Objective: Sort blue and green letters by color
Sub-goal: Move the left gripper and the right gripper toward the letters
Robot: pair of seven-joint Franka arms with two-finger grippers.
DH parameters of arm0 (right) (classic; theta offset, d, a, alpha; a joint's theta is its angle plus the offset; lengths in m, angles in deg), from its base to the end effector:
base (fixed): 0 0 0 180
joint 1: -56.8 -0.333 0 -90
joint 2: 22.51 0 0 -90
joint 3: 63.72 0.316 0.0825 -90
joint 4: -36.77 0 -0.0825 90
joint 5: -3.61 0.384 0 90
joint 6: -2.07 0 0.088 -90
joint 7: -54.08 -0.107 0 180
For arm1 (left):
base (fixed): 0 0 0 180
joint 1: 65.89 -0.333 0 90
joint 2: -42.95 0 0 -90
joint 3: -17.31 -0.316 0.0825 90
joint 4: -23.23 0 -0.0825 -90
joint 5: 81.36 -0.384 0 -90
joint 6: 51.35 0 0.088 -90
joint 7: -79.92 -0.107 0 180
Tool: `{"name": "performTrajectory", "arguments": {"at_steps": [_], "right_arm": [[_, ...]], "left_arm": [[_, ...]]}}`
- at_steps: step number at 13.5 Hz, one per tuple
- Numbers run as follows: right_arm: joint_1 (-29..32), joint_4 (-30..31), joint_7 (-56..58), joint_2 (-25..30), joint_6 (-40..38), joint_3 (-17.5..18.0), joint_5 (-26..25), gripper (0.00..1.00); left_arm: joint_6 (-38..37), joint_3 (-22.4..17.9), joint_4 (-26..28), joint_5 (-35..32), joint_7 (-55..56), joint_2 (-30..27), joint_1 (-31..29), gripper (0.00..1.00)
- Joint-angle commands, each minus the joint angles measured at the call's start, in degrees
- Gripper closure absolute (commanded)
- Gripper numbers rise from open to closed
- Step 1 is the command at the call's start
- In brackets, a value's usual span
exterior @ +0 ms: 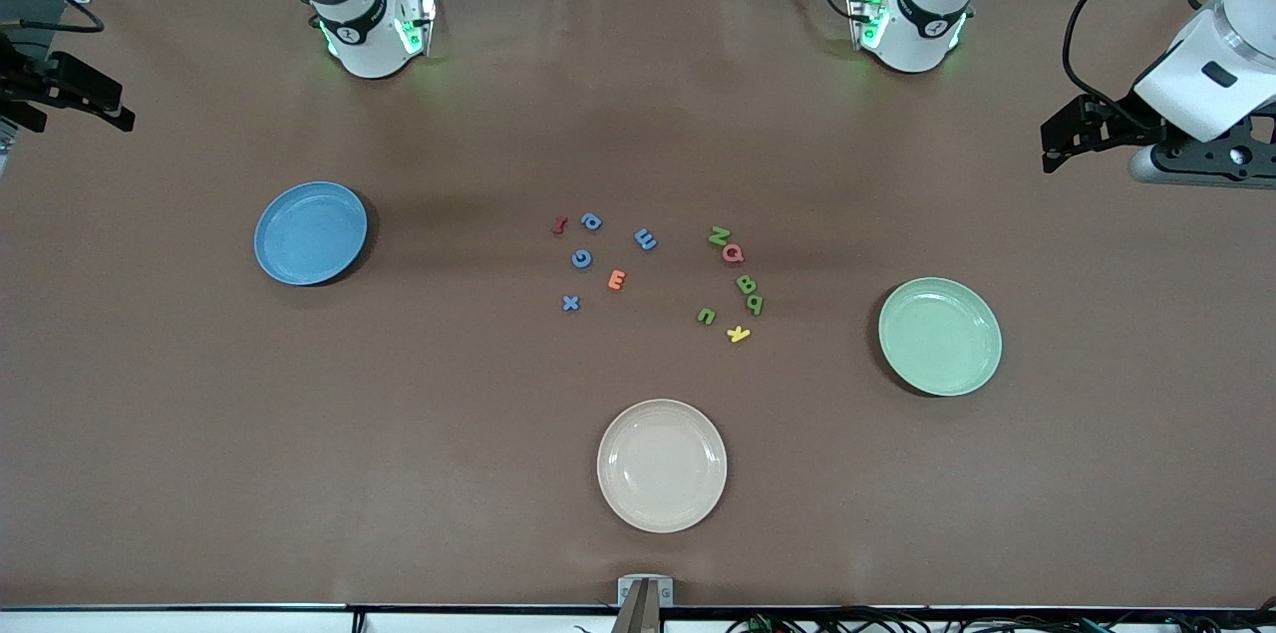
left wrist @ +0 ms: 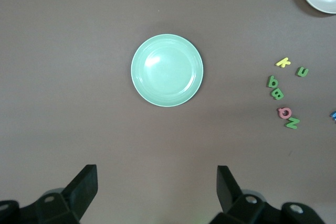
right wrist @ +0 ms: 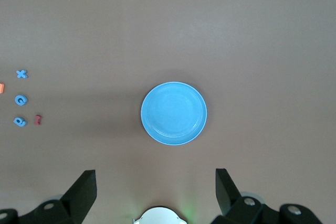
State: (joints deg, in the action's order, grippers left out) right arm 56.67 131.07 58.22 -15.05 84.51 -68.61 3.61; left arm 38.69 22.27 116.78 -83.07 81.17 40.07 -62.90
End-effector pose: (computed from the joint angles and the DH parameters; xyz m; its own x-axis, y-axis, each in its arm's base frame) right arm 0.4973 -0.0445 0.6469 0.9971 -0.0090 -0.0762 -0.0103 -0.9998 -0.0166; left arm 0.5334 -0.0725 0.6227 0.9931 -0.1165 -0.0104 -0.1168 -0.9926 -0.0344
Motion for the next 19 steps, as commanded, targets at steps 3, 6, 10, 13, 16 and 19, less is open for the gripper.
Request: {"name": "performTrajectory", "arguments": {"at_steps": [3, 6, 10, 13, 16, 19], "right_arm": [[0.74, 0.53, 0.16, 0.72, -0.18, 0.40, 0.27, 0.00], [0.83, 0.45, 0.16, 0.72, -0.18, 0.40, 0.18, 0.00], [0.83, -0.61, -0.45, -0.16, -0.53, 0.40, -0.08, 0.00], [1.01, -1.40, -0.54, -4.19, -0.01, 0.40, 0.00, 0.00], [1.09, -1.93, 0.25, -9.29, 1.92, 0.40, -0.08, 0.00], [-0.74, -3.16, -0.09, -14.40, 3.86, 1.01, -3.93, 0.00]], "left_arm": [[-1.10, -0.13, -1.87, 0.04, -0.37, 0.50, -0.26, 0.00], [-1.19, 0.14, -3.81, -0.40, -0.02, 4.10, 0.44, 0.00], [0.47, 0.49, -2.93, 2.06, 0.16, 9.46, 0.88, 0.00], [6.25, 2.06, -0.05, 3.47, 2.60, 11.93, 2.36, 0.00], [14.87, 2.16, 5.85, 2.59, 10.95, 12.63, 6.67, 0.00], [21.56, 2.33, 10.07, 0.94, 19.47, 13.68, 10.62, 0.00]]}}
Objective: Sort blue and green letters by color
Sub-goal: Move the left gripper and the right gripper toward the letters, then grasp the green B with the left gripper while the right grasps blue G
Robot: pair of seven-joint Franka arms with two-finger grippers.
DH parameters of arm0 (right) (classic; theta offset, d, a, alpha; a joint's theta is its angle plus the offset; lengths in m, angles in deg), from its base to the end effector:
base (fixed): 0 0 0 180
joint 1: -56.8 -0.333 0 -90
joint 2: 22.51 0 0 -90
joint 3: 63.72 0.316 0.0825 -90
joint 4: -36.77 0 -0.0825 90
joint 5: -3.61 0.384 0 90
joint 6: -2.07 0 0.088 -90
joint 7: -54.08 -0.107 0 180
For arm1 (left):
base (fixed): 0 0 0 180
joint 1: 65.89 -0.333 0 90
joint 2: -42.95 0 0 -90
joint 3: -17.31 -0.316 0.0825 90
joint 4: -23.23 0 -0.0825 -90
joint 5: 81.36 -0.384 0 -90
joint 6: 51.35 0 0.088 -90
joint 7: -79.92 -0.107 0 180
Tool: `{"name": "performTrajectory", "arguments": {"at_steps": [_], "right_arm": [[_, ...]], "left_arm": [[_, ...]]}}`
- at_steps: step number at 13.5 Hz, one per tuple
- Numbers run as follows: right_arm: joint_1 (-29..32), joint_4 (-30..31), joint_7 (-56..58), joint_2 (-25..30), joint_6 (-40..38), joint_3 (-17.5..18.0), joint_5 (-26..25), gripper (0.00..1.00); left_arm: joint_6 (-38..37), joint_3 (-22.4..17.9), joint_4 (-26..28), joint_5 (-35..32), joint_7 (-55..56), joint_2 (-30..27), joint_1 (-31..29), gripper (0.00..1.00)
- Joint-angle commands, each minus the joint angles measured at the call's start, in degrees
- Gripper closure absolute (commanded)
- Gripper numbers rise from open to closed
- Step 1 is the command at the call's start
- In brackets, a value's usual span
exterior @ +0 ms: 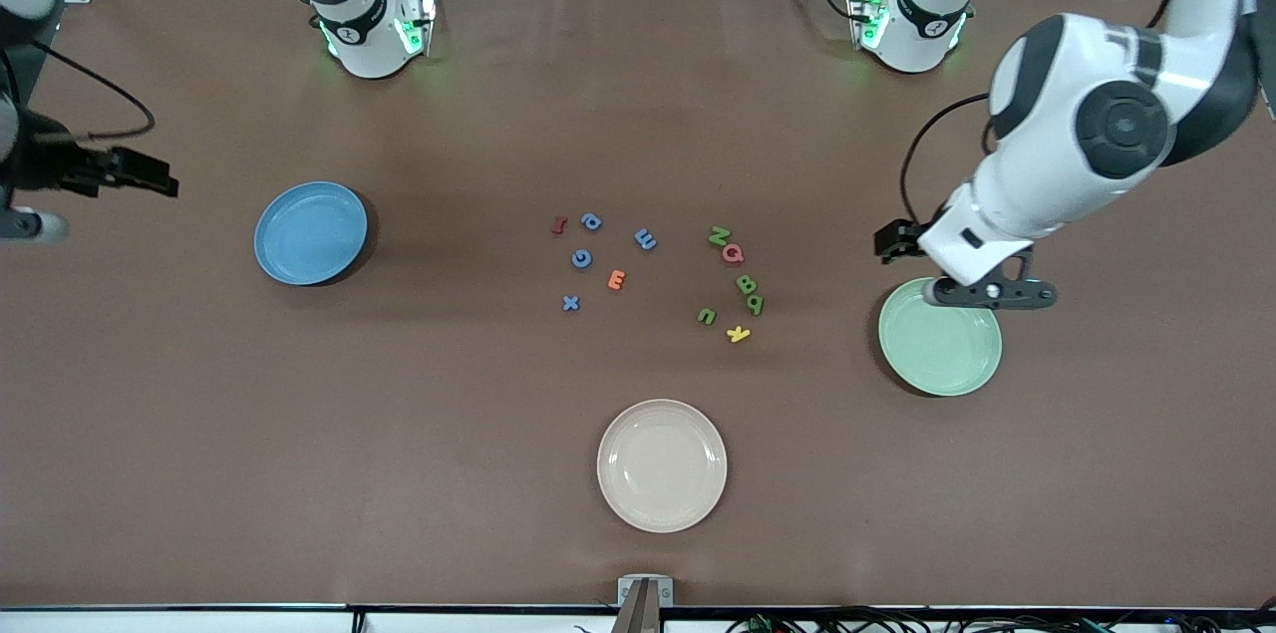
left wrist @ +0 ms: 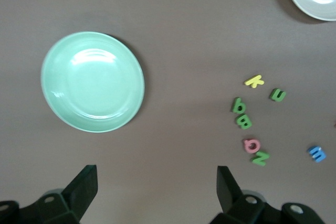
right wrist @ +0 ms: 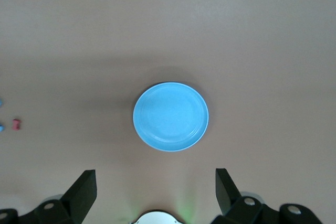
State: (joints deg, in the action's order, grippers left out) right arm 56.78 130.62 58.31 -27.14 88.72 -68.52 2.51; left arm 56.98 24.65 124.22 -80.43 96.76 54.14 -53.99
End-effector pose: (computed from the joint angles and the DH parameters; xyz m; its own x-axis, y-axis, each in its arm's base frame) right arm 0.5618 -0.0476 0.5437 0.9785 -0.0101 -0.2061 -0.0081 -0.9999 0.0106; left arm 0.5764 -0.1979 0.4467 0.9966 -0.0353 -0.0745 -0.0340 -0.9992 0.0191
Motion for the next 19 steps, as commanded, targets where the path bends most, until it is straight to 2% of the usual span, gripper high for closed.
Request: {"name": "performTrajectory", "arguments": {"at_steps": [1, 3, 4, 5, 9, 14, 17, 19], "right_arm": [[-2.52, -2.53, -2.71, -3.62, 0.26, 0.93, -1.81, 0.00], [-4.72, -2.01, -13.94, -5.90, 2.02, 0.93, 4.58, 0.00], [-5.43, -0.87, -17.38, -6.44, 4.72, 0.93, 8.18, 0.00], [-6.48, 0.53, -18.63, -6.88, 7.19, 0.93, 9.61, 0.00], [-18.24, 7.65, -31.42, -9.42, 23.69, 0.93, 9.80, 0.00], [-30.81, 11.69, -58.58, -15.83, 37.32, 0.75, 9.01, 0.00], [-35.57, 18.63, -64.50, -18.48, 50.15, 0.84, 9.10, 0.00], [-37.16, 20.06, -68.81, -20.67, 53.79, 0.84, 9.10, 0.04]], "left_arm": [[3.98, -0.05, 2.73, -2.33, 5.99, 1.10, 3.55, 0.01], [6.09, -0.05, 2.81, -2.69, 9.60, 3.56, 5.84, 0.02], [7.06, -0.05, 3.08, -2.60, 10.57, 4.71, 6.98, 0.02], [8.28, -0.05, 3.78, -2.60, 12.32, 5.50, 8.30, 0.06], [20.05, -0.05, 9.92, -3.04, 19.10, 7.87, 12.26, 0.16], [24.82, -0.14, 9.76, -6.89, 24.29, 15.34, 16.31, 0.24], [30.43, -0.14, 9.50, -9.02, 24.38, 19.30, 15.87, 0.28], [32.20, -0.14, 9.23, -9.02, 24.64, 20.53, 15.87, 0.29]]}}
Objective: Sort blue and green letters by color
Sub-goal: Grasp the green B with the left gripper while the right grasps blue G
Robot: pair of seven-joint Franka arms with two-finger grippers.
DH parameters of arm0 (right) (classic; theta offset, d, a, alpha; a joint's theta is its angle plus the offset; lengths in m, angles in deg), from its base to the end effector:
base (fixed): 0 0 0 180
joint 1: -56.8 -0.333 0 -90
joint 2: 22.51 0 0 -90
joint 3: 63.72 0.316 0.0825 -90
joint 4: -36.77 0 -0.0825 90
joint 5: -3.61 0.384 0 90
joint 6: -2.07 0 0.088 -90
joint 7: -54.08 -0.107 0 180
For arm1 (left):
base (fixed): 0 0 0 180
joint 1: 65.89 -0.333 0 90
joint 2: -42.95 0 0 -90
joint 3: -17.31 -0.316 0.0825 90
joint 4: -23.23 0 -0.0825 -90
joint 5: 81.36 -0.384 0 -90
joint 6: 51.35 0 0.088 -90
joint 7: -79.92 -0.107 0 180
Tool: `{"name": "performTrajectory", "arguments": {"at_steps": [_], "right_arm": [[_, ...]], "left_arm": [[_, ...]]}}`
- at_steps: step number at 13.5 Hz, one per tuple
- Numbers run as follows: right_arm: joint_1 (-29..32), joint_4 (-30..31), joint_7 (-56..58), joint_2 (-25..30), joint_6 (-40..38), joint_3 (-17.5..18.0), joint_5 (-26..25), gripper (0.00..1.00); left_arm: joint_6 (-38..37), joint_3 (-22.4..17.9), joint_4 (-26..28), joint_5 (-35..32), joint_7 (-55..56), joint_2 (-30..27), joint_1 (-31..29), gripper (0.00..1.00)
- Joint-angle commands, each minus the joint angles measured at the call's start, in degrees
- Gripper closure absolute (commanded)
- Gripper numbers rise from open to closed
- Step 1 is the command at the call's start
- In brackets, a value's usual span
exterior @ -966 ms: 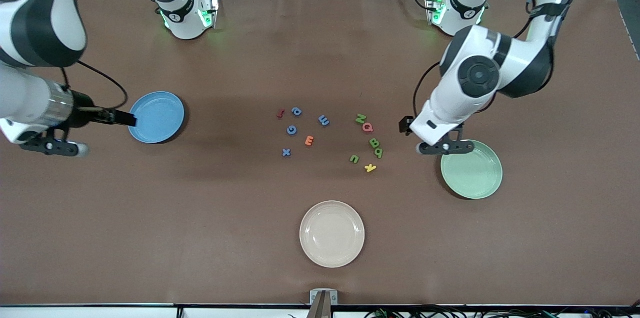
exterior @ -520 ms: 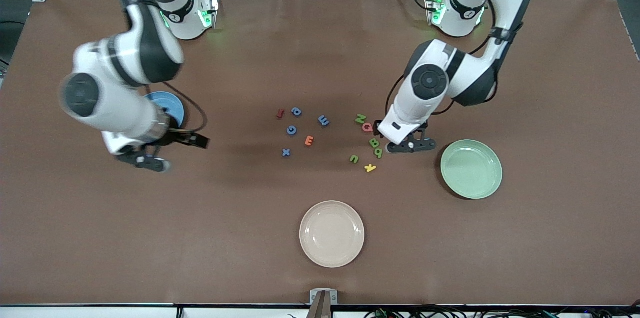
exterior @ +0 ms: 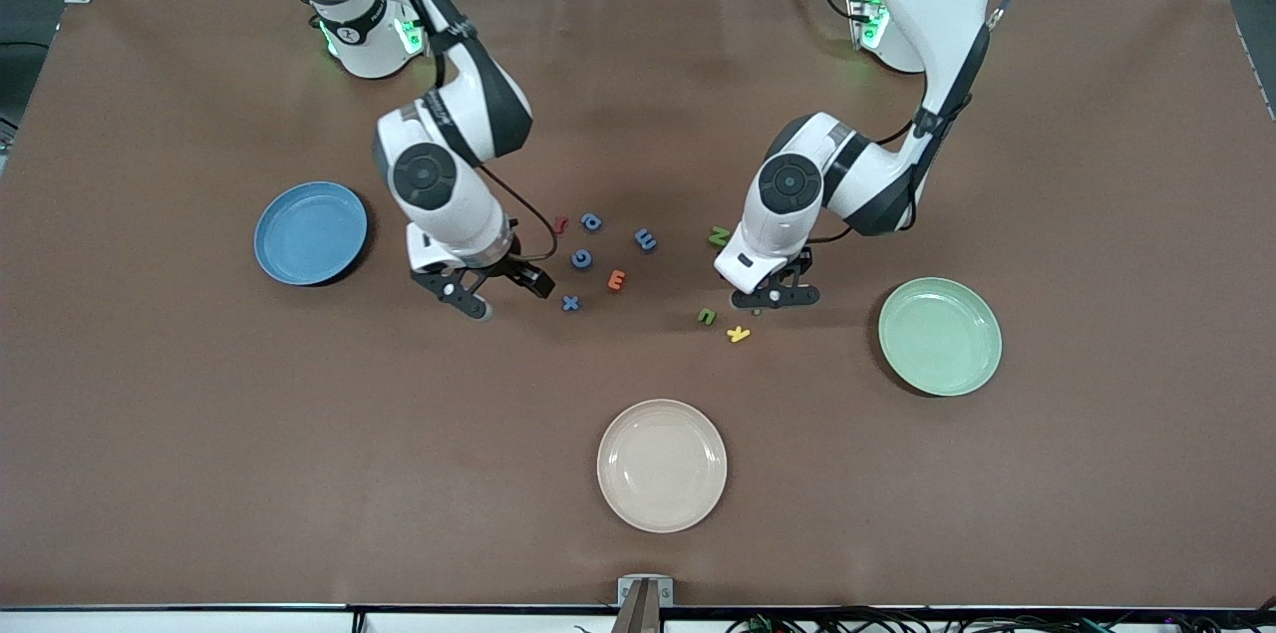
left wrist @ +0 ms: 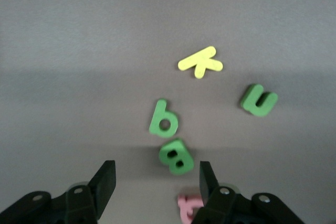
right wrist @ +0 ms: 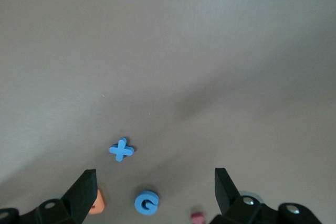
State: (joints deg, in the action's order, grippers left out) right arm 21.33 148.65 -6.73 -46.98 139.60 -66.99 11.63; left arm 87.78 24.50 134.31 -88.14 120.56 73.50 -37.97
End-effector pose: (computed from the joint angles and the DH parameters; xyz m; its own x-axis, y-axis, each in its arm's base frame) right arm 0.5242 0.3330 0.2608 0.8270 -0.5595 -0.0546 -0.5620 -0.8255 -0.0519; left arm 0.5076 -0.3533 0.2050 0.9995 0.0219 -0.0219 0.0212 -0.9993 -0.0324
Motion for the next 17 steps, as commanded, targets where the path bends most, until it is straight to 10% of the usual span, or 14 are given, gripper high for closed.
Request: {"name": "performTrajectory", "arguments": {"at_steps": [1, 5, 13, 17], "right_arm": [[-2.49, 1.85, -5.79, -1.80, 3.00, -0.78, -0.02, 0.07], [-3.90, 0.80, -7.39, -4.52, 3.44, -0.69, 0.24, 0.29], [-9.09, -3.07, -14.77, -11.29, 7.75, -0.69, 0.24, 0.29], [-10.06, -3.34, -15.39, -11.39, 7.14, -0.69, 0.16, 0.29]], "left_arm": [[1.41, 0.02, -1.13, -1.13, 1.89, 1.27, -0.15, 0.30], [1.41, 0.10, -1.22, -1.22, 11.90, 1.96, 0.38, 0.38], [1.49, 0.10, -2.01, -0.95, 25.01, 4.60, 0.56, 0.51], [1.49, 0.10, -2.10, -0.87, 26.07, 4.69, 0.82, 0.98]]}}
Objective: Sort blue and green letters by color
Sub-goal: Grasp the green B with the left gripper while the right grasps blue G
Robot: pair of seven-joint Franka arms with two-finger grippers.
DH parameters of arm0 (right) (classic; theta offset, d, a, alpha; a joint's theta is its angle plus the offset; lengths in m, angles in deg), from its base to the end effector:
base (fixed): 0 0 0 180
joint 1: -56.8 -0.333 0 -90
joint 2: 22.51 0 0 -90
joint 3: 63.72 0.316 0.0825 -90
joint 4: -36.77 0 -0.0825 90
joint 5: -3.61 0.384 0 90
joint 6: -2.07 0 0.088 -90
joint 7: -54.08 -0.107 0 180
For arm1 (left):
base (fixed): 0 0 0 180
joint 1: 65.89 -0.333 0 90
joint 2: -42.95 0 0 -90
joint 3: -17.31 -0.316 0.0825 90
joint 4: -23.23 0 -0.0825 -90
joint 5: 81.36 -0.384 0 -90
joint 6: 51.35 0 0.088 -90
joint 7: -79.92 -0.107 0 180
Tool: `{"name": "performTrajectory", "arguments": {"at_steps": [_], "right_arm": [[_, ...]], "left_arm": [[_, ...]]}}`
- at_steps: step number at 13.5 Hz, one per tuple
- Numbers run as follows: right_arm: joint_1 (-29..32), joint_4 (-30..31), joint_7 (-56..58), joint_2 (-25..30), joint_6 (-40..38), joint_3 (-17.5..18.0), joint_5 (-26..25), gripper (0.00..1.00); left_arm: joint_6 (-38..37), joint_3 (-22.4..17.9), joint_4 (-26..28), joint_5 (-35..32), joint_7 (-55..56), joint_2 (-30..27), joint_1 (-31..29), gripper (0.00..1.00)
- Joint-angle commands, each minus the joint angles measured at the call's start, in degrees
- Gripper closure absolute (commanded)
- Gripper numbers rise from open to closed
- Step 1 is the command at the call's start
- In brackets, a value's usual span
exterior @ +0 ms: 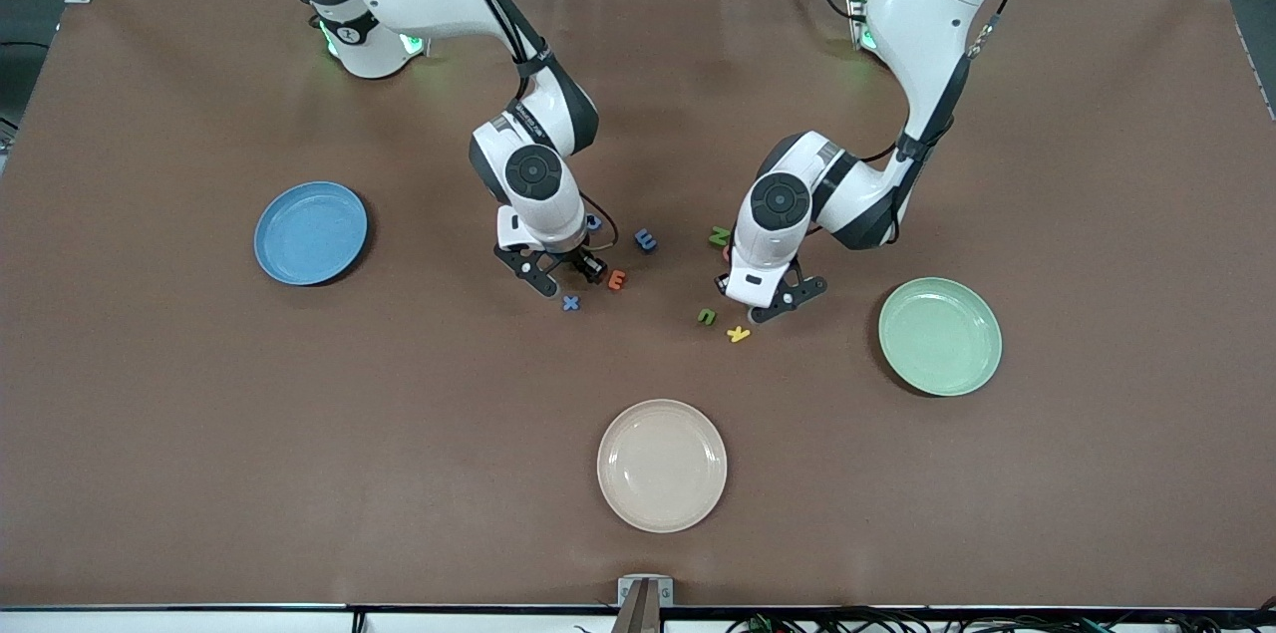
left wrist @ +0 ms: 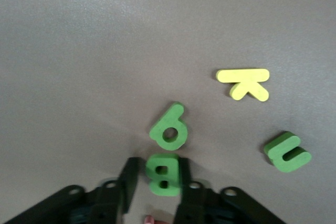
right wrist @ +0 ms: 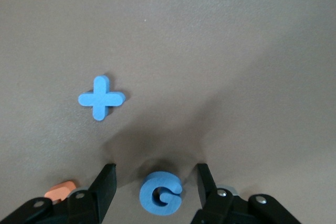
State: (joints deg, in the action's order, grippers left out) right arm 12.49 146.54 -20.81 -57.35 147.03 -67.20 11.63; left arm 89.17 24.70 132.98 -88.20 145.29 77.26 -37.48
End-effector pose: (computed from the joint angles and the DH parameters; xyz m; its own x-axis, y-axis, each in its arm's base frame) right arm 0.4743 0.4096 0.1741 0.7658 -0.6416 -0.0433 -0.6427 -0.7659 -0.0182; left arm 0.5046 -0.3610 0.1756 0.9034 0.4282 -0.0243 0.4267 -0.9031 -0.0486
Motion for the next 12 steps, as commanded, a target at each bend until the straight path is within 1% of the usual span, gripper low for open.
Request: {"name": "performTrajectory", "arguments": {"at_steps": [1, 3, 4, 5, 7, 8, 10, 11, 12], "right_arm": [[-1.31, -1.22, -1.31, -1.02, -0.38, -0.48, 0.15, 0.29], [-1.66, -1.22, -1.31, -1.02, -0.56, -0.48, 0.15, 0.29], [-1.75, -1.13, -1.31, -0.93, -0.74, -0.48, 0.15, 0.30], [-1.93, -1.13, -1.31, -0.93, -1.35, -0.48, 0.07, 0.34], [-1.84, -1.13, -1.23, -0.76, -2.32, -0.57, 0.06, 0.49], [-1.67, -1.13, -1.05, -0.76, -2.32, -0.57, -0.02, 0.59], [-1.66, -1.13, -1.05, -0.76, -2.32, -0.74, -0.02, 0.87], [-1.66, -1.13, -1.14, -0.76, -2.41, -0.83, -0.02, 0.97], [-1.49, -1.13, -1.14, -0.58, -3.10, -0.92, -0.02, 1.00]], "left_arm": [[0.19, -0.10, -0.76, -0.80, 1.34, 0.93, 0.33, 1.00], [-0.16, -0.10, -0.67, -0.80, 1.25, 0.24, 0.07, 1.00], [-0.51, -0.10, -0.41, -0.80, 1.33, -1.34, -0.28, 1.00], [-1.30, -0.10, -0.41, -0.80, 1.34, -2.57, -0.19, 1.00], [-5.15, -0.10, -0.49, -0.80, 0.64, -6.25, -0.98, 1.00], [-7.00, -0.10, -0.50, -0.80, 0.02, -8.10, -2.03, 1.00], [-9.64, -0.10, -0.15, -0.89, -1.55, -11.36, -3.88, 1.00], [-10.87, -0.10, -0.06, -0.97, -3.48, -12.59, -5.36, 1.00], [-11.84, -0.10, 0.03, -0.97, -6.02, -13.65, -7.12, 1.00]]}}
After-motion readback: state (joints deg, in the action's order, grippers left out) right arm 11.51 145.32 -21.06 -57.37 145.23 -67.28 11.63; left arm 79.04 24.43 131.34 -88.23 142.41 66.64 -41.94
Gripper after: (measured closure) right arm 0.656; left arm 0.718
